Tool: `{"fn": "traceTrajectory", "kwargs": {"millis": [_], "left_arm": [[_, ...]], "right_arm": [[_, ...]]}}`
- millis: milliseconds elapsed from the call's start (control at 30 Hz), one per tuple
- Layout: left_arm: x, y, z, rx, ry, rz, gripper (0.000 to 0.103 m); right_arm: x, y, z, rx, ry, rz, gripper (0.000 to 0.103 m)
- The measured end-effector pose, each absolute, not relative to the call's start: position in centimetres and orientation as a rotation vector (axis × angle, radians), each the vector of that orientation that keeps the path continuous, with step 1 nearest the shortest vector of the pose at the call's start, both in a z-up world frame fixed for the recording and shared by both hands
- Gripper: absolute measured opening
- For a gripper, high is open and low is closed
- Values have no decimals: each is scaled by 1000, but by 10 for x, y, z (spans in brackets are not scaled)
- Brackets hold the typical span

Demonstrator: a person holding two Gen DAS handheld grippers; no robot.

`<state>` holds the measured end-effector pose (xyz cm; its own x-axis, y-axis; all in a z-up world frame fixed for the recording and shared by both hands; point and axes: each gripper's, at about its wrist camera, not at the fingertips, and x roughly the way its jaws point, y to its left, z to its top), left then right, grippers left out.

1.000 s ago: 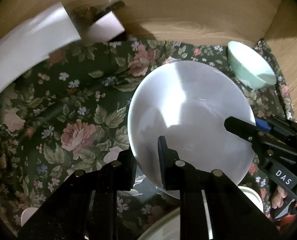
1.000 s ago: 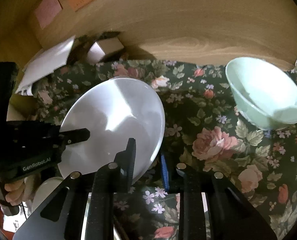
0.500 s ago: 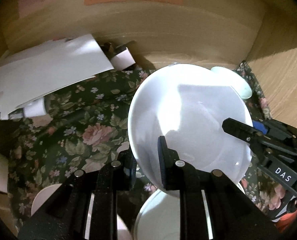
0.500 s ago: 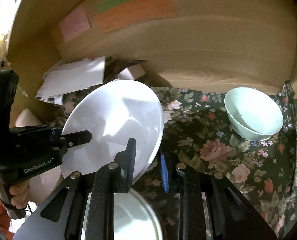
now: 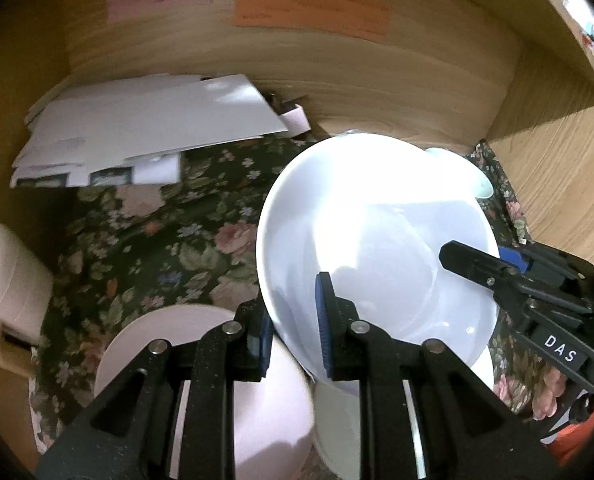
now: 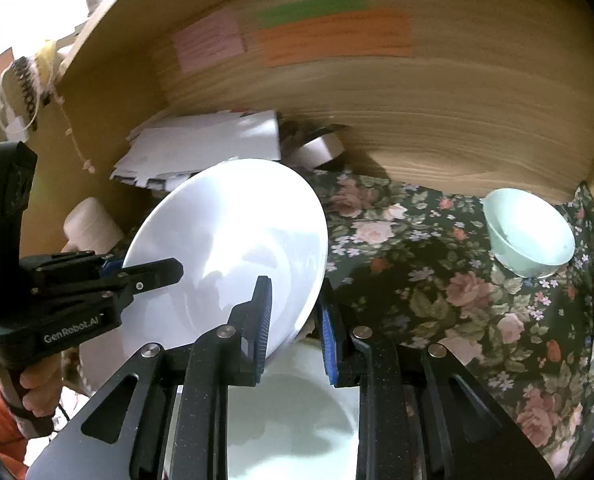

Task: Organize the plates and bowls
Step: 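Lift the black-spotted white bowl with both grippers and carry it toward the stack, then lower the white bowl into the pale pink bowl with both grippers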

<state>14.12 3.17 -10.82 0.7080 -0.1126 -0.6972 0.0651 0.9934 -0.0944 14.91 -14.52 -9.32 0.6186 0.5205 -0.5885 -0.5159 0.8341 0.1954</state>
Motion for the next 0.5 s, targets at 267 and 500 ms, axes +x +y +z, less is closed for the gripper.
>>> {"fn": "traceTrajectory", "kwargs": {"millis": [267, 500], "left_arm": [[106, 60, -112, -96, 755, -66, 19], [85, 81, -119, -116, 756, -32, 19]], "right_arm": [[127, -116, -94, -29, 683, 638, 20], [115, -93, -100, -52, 699, 680, 20]]}}
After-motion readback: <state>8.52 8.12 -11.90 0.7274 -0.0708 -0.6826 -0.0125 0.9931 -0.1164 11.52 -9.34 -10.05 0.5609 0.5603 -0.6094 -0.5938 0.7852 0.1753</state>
